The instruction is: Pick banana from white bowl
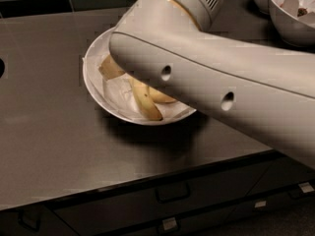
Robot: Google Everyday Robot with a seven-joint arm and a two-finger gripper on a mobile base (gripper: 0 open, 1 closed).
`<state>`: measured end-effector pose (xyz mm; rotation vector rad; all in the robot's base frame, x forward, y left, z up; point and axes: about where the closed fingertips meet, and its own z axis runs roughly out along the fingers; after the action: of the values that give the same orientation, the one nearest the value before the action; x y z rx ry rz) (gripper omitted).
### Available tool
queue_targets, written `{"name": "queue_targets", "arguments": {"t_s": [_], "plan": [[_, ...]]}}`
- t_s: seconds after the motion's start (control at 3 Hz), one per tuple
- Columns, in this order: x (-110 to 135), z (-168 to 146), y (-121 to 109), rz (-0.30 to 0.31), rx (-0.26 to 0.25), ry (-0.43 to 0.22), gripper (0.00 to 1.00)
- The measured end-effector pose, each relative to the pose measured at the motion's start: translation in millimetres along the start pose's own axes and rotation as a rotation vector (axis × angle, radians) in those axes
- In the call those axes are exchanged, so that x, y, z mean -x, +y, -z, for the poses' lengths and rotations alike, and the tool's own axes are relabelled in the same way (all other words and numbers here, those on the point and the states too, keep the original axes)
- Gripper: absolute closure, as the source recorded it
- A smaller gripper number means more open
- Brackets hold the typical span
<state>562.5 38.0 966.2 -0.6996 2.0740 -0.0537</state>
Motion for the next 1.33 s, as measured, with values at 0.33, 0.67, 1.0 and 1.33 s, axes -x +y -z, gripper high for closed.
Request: {"name": "queue_targets", "arguments": {"t_s": [0.33, 0.67, 1.0, 1.33], "plan": [[-3.9, 15.8, -11.4, 0.01, -0.084, 0.035, 0.14], [-22.9, 16.6, -22.3, -0.028, -0.107, 0.067, 0.17], [-46.9, 6.1, -30.5, -0.094, -0.079, 0.077, 0.18], [-56.4, -4.8, -31.6, -0.136, -0.038, 0.061, 0.19]]}}
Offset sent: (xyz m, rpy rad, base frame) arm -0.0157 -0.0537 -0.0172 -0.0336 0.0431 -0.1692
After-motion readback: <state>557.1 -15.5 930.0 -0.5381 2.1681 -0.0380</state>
